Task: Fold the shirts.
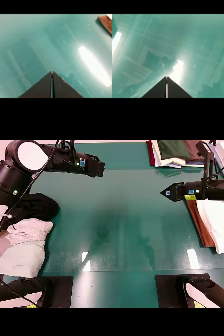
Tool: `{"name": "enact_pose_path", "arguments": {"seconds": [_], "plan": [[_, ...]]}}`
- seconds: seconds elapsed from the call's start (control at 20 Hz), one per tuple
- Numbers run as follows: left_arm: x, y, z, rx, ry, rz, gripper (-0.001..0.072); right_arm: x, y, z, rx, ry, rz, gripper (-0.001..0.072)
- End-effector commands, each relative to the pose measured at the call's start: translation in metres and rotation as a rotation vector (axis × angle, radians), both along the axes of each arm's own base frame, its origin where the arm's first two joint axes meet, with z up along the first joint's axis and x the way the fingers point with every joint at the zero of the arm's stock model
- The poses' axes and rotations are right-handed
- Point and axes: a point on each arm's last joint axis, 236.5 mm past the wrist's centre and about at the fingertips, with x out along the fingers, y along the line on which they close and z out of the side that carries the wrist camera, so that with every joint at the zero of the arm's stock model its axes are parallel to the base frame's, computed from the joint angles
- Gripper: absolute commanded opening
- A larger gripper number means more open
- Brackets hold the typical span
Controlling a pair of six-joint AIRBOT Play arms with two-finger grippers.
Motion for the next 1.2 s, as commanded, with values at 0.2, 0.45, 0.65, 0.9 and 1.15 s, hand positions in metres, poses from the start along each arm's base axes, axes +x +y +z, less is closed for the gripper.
{"name": "enact_pose_path", "arguments": {"seconds": [0.2, 0.45, 0.65, 0.9, 1.15], "plan": [[0.0, 0.0, 0.0, -0.001, -0.001, 0.0, 0.0022, -0.001, 0.002, 0.0, 0.002, -0.001, 0.004, 0.0022], [0.0, 0.0, 0.0, -0.001, -0.001, 0.0, 0.0023, -0.002, 0.003, 0.0, 0.008, 0.005, 0.009, 0.0022], [0.013, 0.008, 0.012, -0.002, -0.066, 0.04, 0.0023, -0.004, 0.004, -0.001, 0.006, 0.015, 0.015, 0.0022], [0.051, 0.18, 0.006, 0.333, -0.09, 0.407, 0.0022, -0.005, 0.004, -0.001, 0.005, 0.015, 0.015, 0.0022], [0.051, 0.308, -0.085, 0.437, 0.191, 0.642, 0.0663, -0.004, 0.003, -0.001, 0.006, 0.011, 0.013, 0.0022]]}}
